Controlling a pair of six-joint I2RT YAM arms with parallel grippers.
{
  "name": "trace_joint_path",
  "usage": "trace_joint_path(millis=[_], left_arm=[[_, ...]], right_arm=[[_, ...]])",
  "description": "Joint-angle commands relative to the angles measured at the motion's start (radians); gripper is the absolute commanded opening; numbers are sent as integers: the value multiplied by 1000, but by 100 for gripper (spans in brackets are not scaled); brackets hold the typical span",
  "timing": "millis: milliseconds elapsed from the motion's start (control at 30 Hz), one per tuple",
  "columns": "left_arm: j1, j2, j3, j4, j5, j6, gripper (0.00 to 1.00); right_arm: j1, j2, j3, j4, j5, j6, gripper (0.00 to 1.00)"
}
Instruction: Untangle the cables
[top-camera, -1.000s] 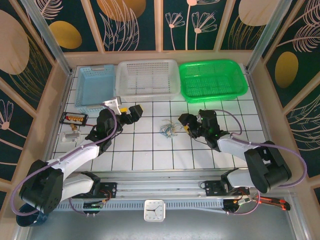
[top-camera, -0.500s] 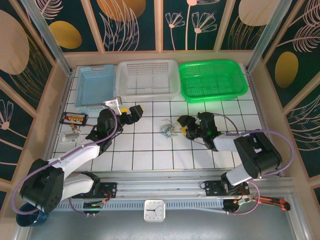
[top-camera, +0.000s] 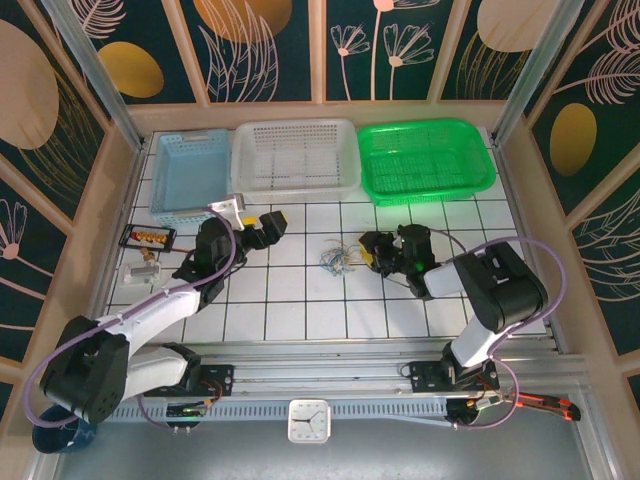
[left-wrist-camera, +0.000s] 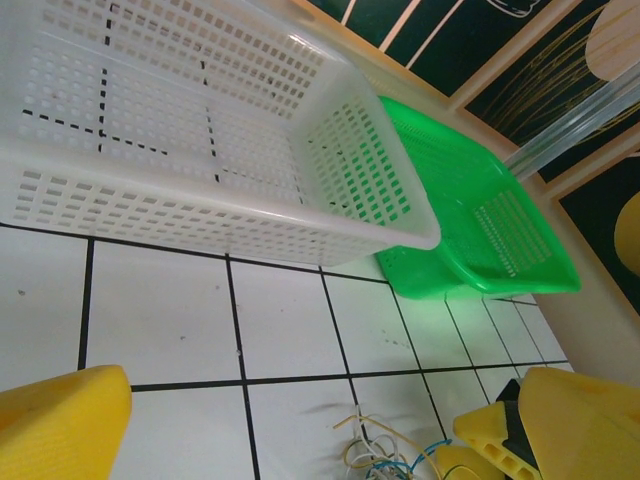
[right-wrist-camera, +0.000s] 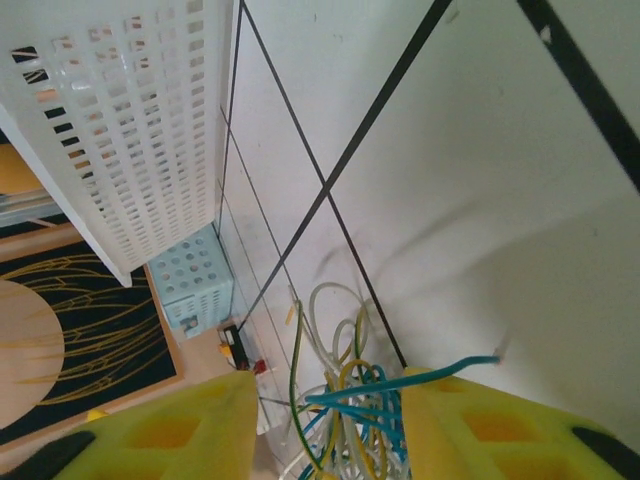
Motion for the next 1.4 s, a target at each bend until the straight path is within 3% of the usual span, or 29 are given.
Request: trace_joint_path(millis=[0, 200, 533, 733, 1033, 1367], left_arm=[[-5, 11, 9, 20, 9, -8, 99], [-5, 14, 8, 14, 9, 8, 99], [-8, 24, 20, 10, 93, 88, 99], [-69, 123, 76, 15, 146, 132, 99], [-169, 224, 65, 107, 73, 187, 99], [-188, 194, 4, 172, 80, 233, 99]], right_arm=[[-13, 33, 25, 82, -25, 5, 31], [-26, 35, 42, 93, -29, -51, 0], [-22, -131, 165, -218, -4, -311, 0], [24, -210, 287, -459, 45, -481, 0], [143, -245, 408, -632, 99, -622, 0], [241, -231, 479, -699, 138, -673, 0]])
